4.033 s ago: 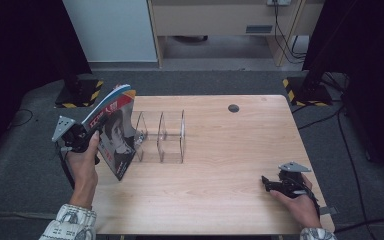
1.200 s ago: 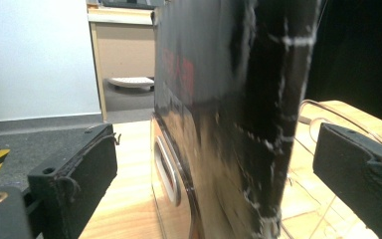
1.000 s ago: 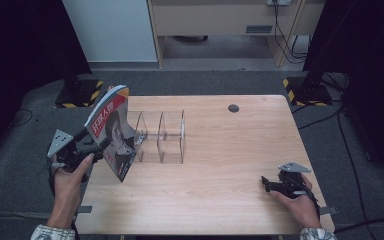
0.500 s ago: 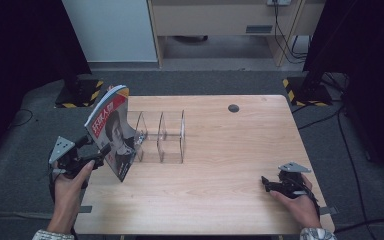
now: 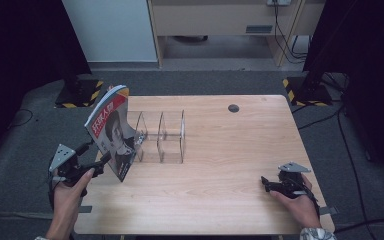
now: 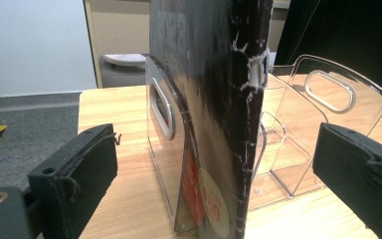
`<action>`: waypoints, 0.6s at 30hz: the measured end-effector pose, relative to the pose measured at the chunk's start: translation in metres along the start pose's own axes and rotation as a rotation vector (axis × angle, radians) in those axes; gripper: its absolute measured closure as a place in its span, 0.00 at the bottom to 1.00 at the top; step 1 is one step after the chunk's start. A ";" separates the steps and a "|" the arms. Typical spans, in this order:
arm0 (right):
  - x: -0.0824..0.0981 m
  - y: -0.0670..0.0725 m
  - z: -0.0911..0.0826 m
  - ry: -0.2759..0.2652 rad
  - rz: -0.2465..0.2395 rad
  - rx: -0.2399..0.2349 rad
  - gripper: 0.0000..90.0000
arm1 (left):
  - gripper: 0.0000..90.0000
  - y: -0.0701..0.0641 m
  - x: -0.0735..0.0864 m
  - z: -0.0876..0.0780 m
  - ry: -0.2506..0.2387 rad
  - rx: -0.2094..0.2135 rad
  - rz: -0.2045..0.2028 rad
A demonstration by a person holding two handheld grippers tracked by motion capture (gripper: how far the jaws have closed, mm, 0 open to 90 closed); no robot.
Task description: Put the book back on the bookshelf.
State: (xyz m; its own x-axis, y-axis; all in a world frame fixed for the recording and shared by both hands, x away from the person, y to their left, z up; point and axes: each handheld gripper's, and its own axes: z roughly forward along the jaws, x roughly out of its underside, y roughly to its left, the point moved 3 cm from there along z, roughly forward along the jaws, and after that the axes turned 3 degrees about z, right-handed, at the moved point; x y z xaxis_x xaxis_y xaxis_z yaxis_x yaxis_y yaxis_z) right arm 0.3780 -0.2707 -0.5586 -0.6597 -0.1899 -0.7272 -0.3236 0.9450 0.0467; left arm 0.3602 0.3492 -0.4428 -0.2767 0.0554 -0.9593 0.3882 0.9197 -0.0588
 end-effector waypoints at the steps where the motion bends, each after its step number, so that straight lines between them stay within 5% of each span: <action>1: 0.000 0.000 0.000 0.001 0.001 0.000 0.14 | 0.04 0.000 0.001 0.000 0.001 0.000 -0.001; 18: 0.000 0.002 0.002 0.017 -0.009 -0.003 0.08 | 0.03 -0.013 0.007 -0.004 0.018 0.029 0.002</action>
State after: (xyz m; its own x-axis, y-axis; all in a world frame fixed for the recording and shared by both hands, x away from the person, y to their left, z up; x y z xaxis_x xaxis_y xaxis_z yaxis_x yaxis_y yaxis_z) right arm 0.3784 -0.2681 -0.5595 -0.6683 -0.2034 -0.7155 -0.3317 0.9424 0.0420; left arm 0.3498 0.3396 -0.4479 -0.2917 0.0646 -0.9543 0.4144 0.9077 -0.0652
